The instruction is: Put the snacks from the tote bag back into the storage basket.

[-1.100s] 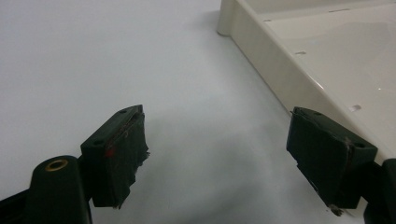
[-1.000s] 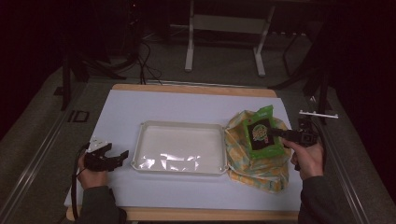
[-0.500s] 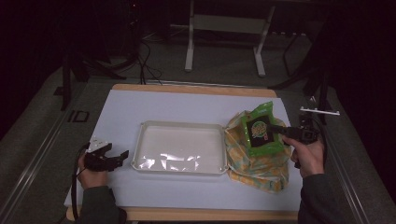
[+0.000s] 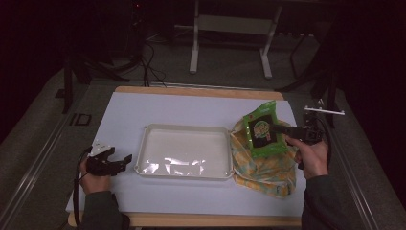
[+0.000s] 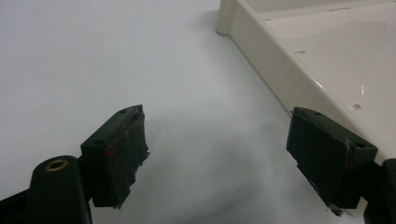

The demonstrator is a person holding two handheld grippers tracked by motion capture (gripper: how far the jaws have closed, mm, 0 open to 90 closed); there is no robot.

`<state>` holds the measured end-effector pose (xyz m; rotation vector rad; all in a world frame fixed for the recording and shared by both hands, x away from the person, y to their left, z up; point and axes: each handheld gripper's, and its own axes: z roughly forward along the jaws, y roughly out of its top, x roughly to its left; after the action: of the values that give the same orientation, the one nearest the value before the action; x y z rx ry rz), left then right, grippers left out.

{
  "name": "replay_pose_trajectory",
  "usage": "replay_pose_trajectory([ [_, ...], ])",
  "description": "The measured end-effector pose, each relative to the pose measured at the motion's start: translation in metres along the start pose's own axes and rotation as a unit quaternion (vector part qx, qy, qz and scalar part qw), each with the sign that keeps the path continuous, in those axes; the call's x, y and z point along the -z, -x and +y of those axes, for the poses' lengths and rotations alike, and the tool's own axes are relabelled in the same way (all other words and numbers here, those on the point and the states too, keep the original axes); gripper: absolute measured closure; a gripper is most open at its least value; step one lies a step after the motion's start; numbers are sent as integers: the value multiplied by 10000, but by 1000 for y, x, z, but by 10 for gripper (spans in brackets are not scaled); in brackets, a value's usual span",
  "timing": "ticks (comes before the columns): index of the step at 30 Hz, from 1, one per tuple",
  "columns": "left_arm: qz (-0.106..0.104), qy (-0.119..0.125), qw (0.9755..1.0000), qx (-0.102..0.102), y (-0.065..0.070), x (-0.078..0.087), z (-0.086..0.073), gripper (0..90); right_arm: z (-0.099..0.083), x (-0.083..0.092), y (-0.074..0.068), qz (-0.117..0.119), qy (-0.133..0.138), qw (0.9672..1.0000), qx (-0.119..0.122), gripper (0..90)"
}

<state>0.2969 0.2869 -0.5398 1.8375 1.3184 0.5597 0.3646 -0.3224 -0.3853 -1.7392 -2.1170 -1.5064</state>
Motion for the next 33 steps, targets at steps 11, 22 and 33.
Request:
replay_pose_trajectory([
  [11,7,5,10000,4,0,0,0,203,5,-10,-9,99,14,9999,19,730],
  [22,0,2,10000,8,0,0,0,203,9,-20,-17,204,35,9998,13,729],
  [33,-5,6,10000,-2,0,0,0,203,12,-29,-24,264,36,9996,19,729],
])
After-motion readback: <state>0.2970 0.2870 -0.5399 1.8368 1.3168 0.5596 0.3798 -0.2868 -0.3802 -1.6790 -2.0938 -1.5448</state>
